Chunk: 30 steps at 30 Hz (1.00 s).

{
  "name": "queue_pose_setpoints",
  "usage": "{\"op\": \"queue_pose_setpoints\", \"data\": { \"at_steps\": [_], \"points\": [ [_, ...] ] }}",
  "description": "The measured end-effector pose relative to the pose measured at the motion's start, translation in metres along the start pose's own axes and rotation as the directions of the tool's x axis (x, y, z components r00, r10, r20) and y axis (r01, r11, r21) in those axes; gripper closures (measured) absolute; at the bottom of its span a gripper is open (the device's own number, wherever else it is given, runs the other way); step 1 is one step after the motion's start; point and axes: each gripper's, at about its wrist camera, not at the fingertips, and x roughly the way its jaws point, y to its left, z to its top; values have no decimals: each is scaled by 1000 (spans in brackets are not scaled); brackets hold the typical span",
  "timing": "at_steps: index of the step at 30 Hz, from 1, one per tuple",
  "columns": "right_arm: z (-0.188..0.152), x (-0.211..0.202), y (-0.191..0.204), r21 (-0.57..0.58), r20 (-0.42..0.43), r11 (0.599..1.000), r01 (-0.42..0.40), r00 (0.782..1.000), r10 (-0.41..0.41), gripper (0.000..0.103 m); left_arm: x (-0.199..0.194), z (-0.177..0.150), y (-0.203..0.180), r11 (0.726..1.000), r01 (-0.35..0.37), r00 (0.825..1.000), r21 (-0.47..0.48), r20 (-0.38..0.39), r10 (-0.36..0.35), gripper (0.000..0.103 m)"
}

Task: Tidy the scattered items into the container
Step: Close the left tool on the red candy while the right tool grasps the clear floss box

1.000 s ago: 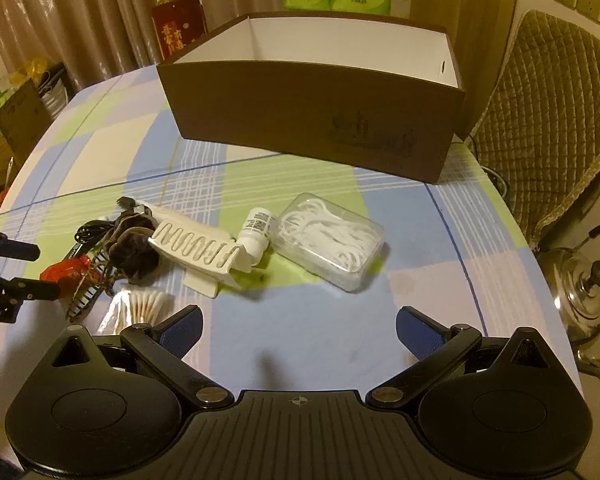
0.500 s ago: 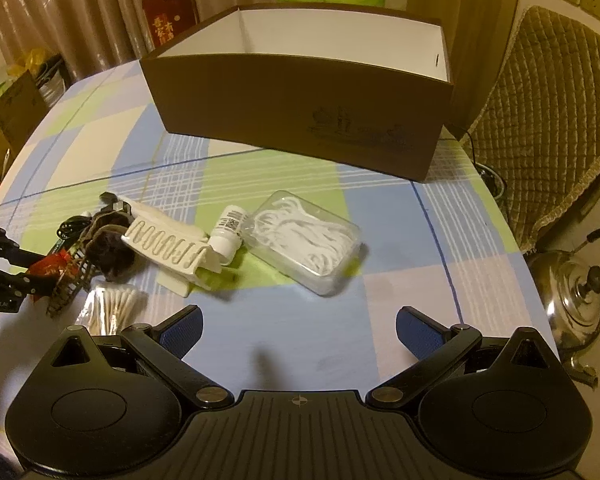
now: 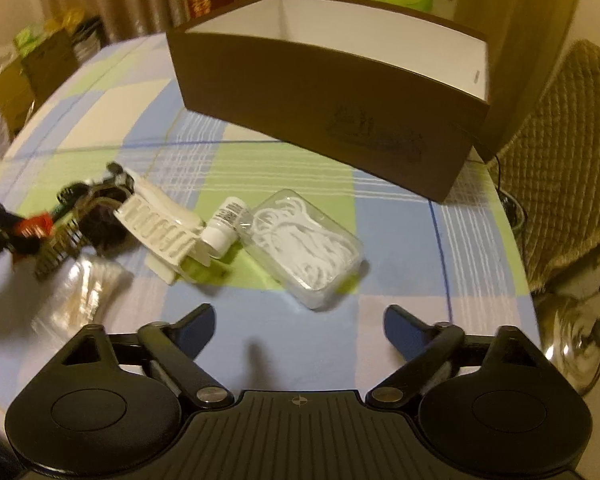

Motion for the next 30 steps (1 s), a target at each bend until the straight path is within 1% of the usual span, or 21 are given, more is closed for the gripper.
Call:
{"op": "queue_pose_setpoints", "data": {
  "at_steps": [2,6,9,12,16,19,21,25,28,30],
  "points": [
    [3,3,-4,-52,7,999,-4,1000,5,16,-5,1,0,1000,-14,1000,-18,7,14,80],
    [10,11,-10,-157,15,987,-39,999,42,24,-12,1,0,998,-31,999,-59,17,32,80],
    [16,20,-12,-229,13,970,-77,997,82,24,-15,0,-2,996,-44,999,-82,19,46,80],
    [21,31,-14,-288,3,953,-96,995,101,24,-18,-2,-4,993,-55,998,-109,18,57,80],
    [28,44,-19,-326,-12,935,-141,989,145,25,-20,-5,-3,986,-76,997,-148,10,78,80],
    [32,55,-21,-343,-22,926,-160,986,163,30,-21,-6,-3,982,-91,996,-167,5,93,80],
    [33,62,-22,-342,-31,923,-175,984,175,37,-21,-6,-5,980,-96,995,-173,3,98,80],
    [35,70,-22,-337,-45,923,-188,982,183,42,-20,-5,-9,979,-99,995,-176,1,100,80],
    [36,73,-23,-296,-54,933,-204,979,197,46,-18,-5,-11,979,-99,995,-176,-1,101,79],
    [36,72,-22,-262,-58,947,-188,982,179,46,-17,-4,-13,979,-101,995,-176,-4,102,80]
  ]
}}
